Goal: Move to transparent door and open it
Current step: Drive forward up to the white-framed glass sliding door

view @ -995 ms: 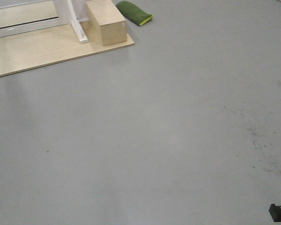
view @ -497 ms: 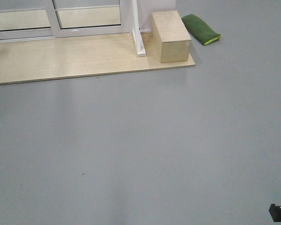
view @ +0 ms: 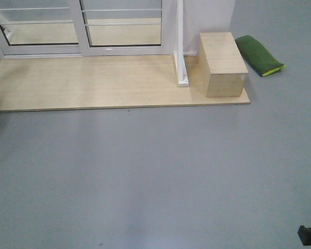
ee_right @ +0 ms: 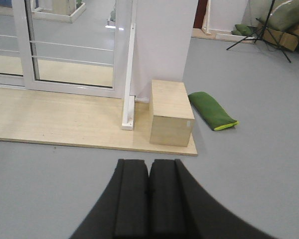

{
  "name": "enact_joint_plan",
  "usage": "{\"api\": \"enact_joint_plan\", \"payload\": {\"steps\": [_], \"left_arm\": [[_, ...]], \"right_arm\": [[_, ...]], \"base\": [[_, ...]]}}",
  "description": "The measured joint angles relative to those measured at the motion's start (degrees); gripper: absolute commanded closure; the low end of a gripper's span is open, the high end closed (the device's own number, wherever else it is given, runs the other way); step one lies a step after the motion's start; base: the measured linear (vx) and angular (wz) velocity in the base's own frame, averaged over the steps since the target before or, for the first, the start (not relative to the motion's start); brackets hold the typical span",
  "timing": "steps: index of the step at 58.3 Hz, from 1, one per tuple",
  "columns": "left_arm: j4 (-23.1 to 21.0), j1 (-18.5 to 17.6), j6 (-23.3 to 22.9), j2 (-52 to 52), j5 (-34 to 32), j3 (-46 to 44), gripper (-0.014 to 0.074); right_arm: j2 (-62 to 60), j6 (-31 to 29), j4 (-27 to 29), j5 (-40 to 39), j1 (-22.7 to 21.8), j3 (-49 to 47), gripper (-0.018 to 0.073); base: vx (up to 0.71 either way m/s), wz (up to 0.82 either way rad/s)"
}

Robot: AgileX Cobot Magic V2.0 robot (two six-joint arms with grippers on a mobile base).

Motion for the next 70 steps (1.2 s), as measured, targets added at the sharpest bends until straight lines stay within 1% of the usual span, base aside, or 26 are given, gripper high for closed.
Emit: {"api": "enact_joint_plan", "payload": {"steps": [39, 70], "left_arm": [[0.00, 0.00, 0.00, 0.00, 0.00, 0.00, 0.0602], [0.00, 0.00, 0.00, 0.00, 0.00, 0.00, 0.0602]], "right_arm": [[0.00, 0.00, 0.00, -0.05, 0.00, 0.00, 0.0567], [0.00, 0.00, 0.00, -0.01, 0.00, 0.00, 0.0567]], "base": [[0.55, 0.21], [0.53, -0.03]]}}
